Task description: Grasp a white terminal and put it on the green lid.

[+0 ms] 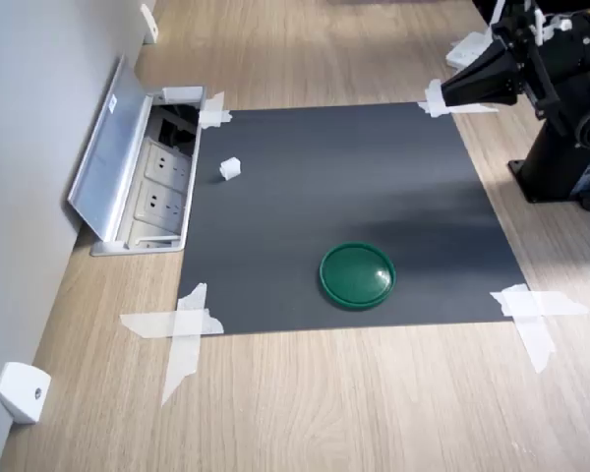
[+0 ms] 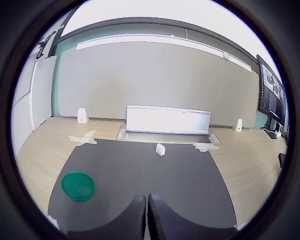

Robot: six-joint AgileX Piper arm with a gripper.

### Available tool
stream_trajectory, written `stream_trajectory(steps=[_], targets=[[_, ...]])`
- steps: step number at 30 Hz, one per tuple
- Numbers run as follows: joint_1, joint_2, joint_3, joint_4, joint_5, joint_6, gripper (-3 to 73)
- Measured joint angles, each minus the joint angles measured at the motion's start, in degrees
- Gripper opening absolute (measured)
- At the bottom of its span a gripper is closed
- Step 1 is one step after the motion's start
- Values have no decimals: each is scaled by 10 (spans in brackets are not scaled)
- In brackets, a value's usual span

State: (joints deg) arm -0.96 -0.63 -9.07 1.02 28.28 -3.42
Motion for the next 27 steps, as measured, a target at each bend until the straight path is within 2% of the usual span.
stream_trajectory(steps=[27], targets=[[0, 0, 0, 0, -4, 0, -9]])
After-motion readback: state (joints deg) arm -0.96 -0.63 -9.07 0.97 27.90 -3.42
